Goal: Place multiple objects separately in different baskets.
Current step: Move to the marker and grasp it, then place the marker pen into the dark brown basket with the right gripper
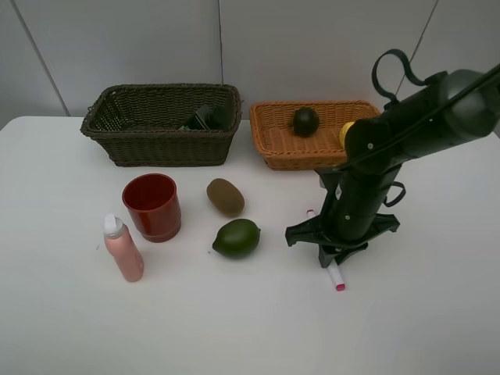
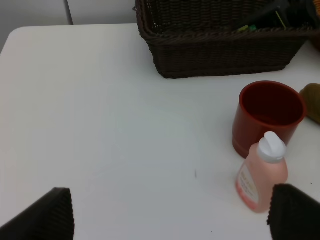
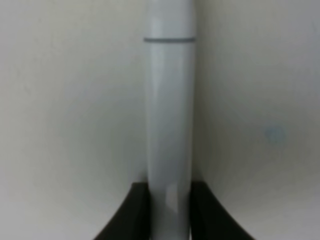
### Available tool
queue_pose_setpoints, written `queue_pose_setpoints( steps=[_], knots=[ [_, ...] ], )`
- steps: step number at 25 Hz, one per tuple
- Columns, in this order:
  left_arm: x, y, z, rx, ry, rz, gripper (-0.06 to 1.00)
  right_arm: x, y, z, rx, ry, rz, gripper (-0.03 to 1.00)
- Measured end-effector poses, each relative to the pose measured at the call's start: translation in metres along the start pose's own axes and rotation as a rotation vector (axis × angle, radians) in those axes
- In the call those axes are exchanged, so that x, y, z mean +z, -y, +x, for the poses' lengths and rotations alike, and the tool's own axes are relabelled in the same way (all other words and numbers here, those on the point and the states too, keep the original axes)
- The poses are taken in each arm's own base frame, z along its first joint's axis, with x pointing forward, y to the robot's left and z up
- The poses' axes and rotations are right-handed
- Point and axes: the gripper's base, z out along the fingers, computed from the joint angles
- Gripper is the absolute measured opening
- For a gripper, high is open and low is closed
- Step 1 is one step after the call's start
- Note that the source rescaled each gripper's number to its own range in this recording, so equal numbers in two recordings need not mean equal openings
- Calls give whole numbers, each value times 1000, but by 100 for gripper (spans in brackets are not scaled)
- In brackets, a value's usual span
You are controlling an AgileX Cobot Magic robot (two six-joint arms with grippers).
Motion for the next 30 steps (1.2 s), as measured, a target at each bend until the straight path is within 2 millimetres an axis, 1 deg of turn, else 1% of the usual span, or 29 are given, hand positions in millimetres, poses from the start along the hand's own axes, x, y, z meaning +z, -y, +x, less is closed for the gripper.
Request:
queue_pose_setpoints(
  steps=[11,13,16,20,23,26,28,30],
  knots=[
    [0,0,0,0,0,0,100,-2,0,0,0,-19,7,0],
    [0,0,0,0,0,0,100,-8,0,-1,0,-38,15,0],
    [0,0,0,0,0,0,100,-24,0,-6,-7,-49,31,0],
    [0,0,0,0,0,0,100,-61,0,-15,-18,-32,51,0],
    [0,0,0,0,0,0,100,-98,-1,-25,-18,20,51,0],
    [0,0,0,0,0,0,100,-144,-6,-39,-18,144,21,0],
    [0,0,0,0,0,0,100,-174,-14,-53,-41,265,4,0],
    [0,0,0,0,0,0,100,-200,-23,-67,-80,385,-1,0]
  ],
)
